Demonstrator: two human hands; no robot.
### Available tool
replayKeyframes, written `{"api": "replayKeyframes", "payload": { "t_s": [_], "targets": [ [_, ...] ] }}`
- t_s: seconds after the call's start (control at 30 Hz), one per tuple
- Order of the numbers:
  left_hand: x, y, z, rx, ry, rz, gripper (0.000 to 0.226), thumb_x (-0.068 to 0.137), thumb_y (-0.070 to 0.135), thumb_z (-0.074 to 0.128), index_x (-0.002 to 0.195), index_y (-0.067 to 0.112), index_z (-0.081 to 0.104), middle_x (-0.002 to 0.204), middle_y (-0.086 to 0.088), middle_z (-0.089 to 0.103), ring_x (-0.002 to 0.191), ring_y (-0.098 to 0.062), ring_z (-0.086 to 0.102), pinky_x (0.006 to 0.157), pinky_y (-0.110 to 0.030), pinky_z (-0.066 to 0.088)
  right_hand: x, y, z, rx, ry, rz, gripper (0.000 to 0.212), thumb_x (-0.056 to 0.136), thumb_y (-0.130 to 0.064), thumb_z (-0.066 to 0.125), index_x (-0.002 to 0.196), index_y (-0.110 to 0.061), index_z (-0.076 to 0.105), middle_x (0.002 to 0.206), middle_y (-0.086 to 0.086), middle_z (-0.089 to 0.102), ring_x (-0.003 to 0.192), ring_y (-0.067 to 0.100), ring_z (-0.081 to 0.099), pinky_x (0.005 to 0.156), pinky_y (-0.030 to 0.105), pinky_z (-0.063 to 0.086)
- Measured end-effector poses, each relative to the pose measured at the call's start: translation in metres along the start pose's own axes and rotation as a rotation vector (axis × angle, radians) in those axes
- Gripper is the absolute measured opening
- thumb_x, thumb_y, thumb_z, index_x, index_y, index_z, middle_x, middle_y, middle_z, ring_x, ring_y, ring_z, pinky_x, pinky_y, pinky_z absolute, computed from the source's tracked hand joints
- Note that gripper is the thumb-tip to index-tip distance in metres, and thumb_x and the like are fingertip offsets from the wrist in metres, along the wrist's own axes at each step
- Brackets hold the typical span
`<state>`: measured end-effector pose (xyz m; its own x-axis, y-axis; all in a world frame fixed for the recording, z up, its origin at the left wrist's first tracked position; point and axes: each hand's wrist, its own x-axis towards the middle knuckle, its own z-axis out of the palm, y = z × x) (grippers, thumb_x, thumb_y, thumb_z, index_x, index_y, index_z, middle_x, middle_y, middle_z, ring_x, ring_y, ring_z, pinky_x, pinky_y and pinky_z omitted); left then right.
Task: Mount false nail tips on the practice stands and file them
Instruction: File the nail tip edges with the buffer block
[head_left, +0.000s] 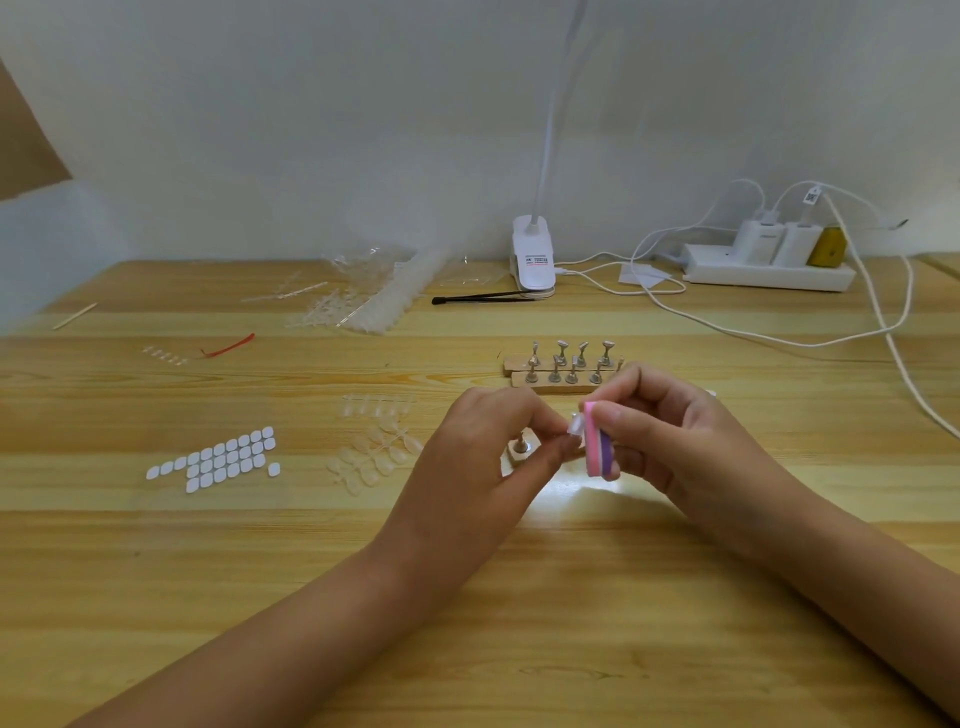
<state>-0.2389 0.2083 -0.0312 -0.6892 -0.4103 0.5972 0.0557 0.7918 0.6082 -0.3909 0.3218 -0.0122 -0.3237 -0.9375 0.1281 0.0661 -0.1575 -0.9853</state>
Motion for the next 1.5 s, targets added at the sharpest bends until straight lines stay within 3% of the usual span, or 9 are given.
{"api": "replayKeyframes", "payload": {
  "t_s": [0.13,0.3,0.43,0.57,0.77,1.03,1.13,1.33,1.5],
  "targets": [
    [0.0009,-0.0001,-0.0006,0.106,-0.031,0.113,0.005,0.091,0.019,0.069,0.089,0.017,0.065,0.086,0.020,0.055,0.090,-0.006,0.051,0.082,-0.015,0.039,0.0009,0.0010,-0.0001,0.024,0.068,0.001,0.020,0.074,-0.029,0.078,0.085,-0.014,0.069,0.074,0.006,0.070,0.065,0.011,0.064,0.061,0.019,0.053],
    [0.0014,0.0001,-0.0020,0.045,-0.019,0.037,0.005,0.090,0.019,0.070,0.090,0.020,0.066,0.086,0.022,0.056,0.090,-0.004,0.051,0.080,-0.013,0.038,-0.0007,-0.0016,-0.0008,0.003,-0.023,0.015,0.016,0.076,-0.027,0.077,0.083,-0.015,0.070,0.076,0.007,0.067,0.060,0.011,0.058,0.059,0.019,0.051],
    [0.0017,-0.0001,-0.0007,0.130,-0.047,0.144,0.007,0.091,0.021,0.067,0.089,0.014,0.068,0.087,0.017,0.057,0.090,-0.008,0.053,0.083,-0.019,0.041,0.0012,0.0006,-0.0012,0.020,0.058,0.012,0.019,0.076,-0.028,0.075,0.085,-0.012,0.068,0.071,0.005,0.068,0.062,0.010,0.063,0.058,0.018,0.052],
    [0.0010,0.0005,0.0005,0.013,-0.021,0.040,0.004,0.090,0.024,0.069,0.091,0.021,0.067,0.086,0.020,0.059,0.089,-0.006,0.054,0.080,-0.016,0.041,0.0004,-0.0015,-0.0030,-0.006,-0.005,0.020,0.017,0.076,-0.026,0.079,0.082,-0.014,0.068,0.076,0.012,0.067,0.061,0.013,0.059,0.058,0.021,0.051],
    [-0.0004,0.0006,0.0035,0.039,-0.037,0.096,0.004,0.089,0.020,0.070,0.088,0.017,0.068,0.087,0.018,0.061,0.091,-0.003,0.054,0.083,-0.014,0.039,0.0020,-0.0016,-0.0025,0.015,0.084,0.022,0.023,0.075,-0.026,0.074,0.086,-0.008,0.064,0.068,0.004,0.064,0.059,0.010,0.061,0.057,0.019,0.051],
    [-0.0014,0.0032,0.0049,0.023,-0.027,0.106,0.007,0.089,0.025,0.070,0.089,0.018,0.069,0.088,0.018,0.061,0.093,-0.002,0.055,0.082,-0.015,0.043,0.0022,-0.0042,-0.0031,-0.016,0.086,0.009,0.027,0.073,-0.030,0.076,0.085,-0.009,0.063,0.066,0.001,0.063,0.060,0.011,0.061,0.058,0.020,0.051],
    [-0.0002,0.0043,0.0050,-0.052,-0.001,0.018,0.003,0.089,0.025,0.071,0.089,0.023,0.068,0.085,0.023,0.059,0.090,-0.002,0.055,0.080,-0.011,0.040,0.0006,-0.0055,-0.0045,-0.024,0.007,-0.001,0.025,0.075,-0.027,0.078,0.086,-0.010,0.064,0.072,0.005,0.066,0.062,0.011,0.062,0.058,0.020,0.050],
    [-0.0002,0.0052,0.0029,0.002,-0.003,0.111,0.006,0.089,0.021,0.072,0.094,0.019,0.072,0.089,0.019,0.062,0.092,0.001,0.054,0.084,-0.015,0.041,0.0038,-0.0022,-0.0046,-0.025,0.115,0.027,0.028,0.071,-0.032,0.074,0.086,-0.010,0.066,0.070,0.002,0.062,0.059,0.010,0.058,0.057,0.019,0.051],
    [0.0003,0.0048,0.0005,-0.116,0.030,0.048,0.015,0.087,0.029,0.066,0.097,0.021,0.072,0.091,0.015,0.068,0.093,-0.008,0.060,0.083,-0.021,0.046,0.0048,-0.0040,-0.0076,0.082,0.111,0.040,0.015,0.082,-0.024,0.068,0.088,-0.010,0.068,0.066,0.002,0.059,0.058,0.010,0.056,0.056,0.018,0.051]
  ]
}}
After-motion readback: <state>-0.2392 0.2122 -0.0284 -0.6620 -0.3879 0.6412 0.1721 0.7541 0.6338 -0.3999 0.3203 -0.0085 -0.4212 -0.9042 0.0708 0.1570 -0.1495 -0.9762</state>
